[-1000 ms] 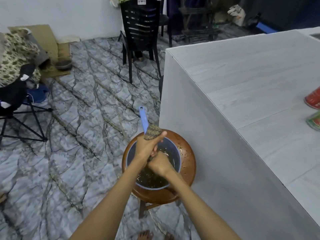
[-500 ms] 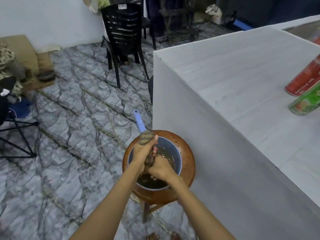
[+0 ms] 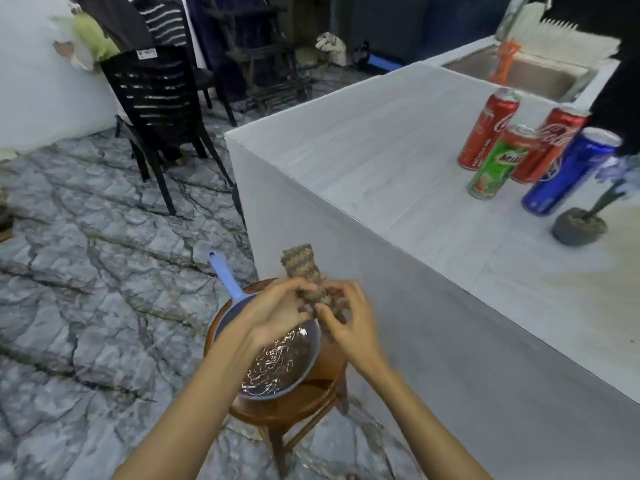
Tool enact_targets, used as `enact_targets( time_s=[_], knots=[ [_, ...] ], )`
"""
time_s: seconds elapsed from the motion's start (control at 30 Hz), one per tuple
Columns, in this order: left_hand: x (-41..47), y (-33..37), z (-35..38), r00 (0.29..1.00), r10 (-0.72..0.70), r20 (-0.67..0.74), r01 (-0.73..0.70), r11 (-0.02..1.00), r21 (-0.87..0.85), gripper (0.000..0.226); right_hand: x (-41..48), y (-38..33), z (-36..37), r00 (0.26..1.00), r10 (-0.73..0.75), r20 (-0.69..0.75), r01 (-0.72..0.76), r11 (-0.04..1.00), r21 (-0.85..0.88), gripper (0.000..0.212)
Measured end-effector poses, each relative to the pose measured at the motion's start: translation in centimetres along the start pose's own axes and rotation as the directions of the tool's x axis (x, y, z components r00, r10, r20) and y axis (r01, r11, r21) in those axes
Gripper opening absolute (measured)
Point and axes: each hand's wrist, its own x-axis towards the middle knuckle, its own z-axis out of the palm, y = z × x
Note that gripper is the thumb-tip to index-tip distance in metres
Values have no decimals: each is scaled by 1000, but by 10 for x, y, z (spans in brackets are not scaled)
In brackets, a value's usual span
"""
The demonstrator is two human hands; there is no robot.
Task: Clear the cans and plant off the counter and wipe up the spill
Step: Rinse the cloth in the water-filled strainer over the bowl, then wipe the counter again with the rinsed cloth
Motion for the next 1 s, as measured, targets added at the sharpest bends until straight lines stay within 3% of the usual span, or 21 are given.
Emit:
enact_targets(
  time_s=[0.1,0.17,0.23,0.33,0.43,0.5,0.57,0.63,0.7,0.73,0.77,0.83,0.9,1.0],
  knots=[
    [18,1,48,990,-12,139,-12,986,168,37,-2,-29,-63,988,147,-45,-134,966,223,35],
    [29,-3,94,989,1,151,-59,923,379,28,-9,-38,-115,967,250,-58,-217,917,335,42],
    [42,-15,140,987,18,163,-101,848,520,24,-24,-43,-160,958,285,-38,-236,853,465,36],
    [56,-42,207,973,-14,229,-120,818,563,33,-56,-47,-220,953,291,-85,-169,742,649,38],
    [69,-80,268,934,-141,328,-84,806,586,42,-92,-43,-268,930,292,-224,-1,610,792,30],
    [76,-110,305,918,-185,350,-76,786,613,45,-114,-35,-295,868,352,-351,109,554,825,30],
    [86,-139,338,928,-165,334,-96,762,641,40,-134,-23,-327,782,410,-470,190,562,805,30],
    [103,-160,362,944,-78,320,-184,681,709,28,-155,-14,-365,640,463,-613,162,698,697,27],
    [124,-174,374,950,32,310,-275,552,787,21,-173,-7,-405,435,400,-807,-128,914,384,20],
    [135,-179,375,946,92,312,-316,484,816,19,-180,-1,-422,375,288,-881,-324,931,167,20],
    [144,-182,375,933,156,323,-359,409,839,16,-183,7,-435,376,174,-910,-485,874,-33,23],
    [157,-187,370,896,278,347,-416,249,875,15,-177,22,-446,517,153,-842,-650,710,-270,38],
    [165,-188,361,857,346,382,-447,130,885,18,-168,37,-444,695,334,-637,-681,591,-433,50],
    [170,-184,339,806,387,448,-490,10,872,21,-159,44,-453,800,436,-412,-592,465,-658,56]
  ],
)
